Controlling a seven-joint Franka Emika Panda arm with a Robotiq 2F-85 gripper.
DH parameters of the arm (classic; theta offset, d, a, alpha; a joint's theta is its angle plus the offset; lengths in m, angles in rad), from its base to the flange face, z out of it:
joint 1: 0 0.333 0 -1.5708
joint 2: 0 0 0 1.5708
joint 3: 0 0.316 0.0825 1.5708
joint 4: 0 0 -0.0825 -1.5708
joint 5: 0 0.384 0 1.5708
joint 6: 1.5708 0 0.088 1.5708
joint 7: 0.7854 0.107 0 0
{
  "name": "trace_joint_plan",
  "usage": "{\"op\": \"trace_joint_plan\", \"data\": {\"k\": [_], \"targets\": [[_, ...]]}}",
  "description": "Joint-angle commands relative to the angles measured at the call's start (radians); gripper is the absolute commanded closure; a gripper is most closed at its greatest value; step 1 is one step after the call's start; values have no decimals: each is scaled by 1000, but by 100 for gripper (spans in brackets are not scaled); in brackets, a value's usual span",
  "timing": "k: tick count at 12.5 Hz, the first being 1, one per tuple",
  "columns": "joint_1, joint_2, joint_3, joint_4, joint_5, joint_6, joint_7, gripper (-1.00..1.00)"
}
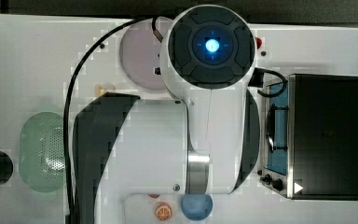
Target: Pick Ketchup from the table and place it in strainer.
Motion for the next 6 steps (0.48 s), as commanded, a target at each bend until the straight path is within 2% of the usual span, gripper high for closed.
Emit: {"op": "trace_joint_plan", "data": {"k": [1, 3, 6], "targets": [[-105, -305, 90, -146, 38, -218, -18, -59], [-104, -295, 92, -155, 38, -207, -18, -99], [-103, -252, 97, -185, 38, -197, -22, -100]]}}
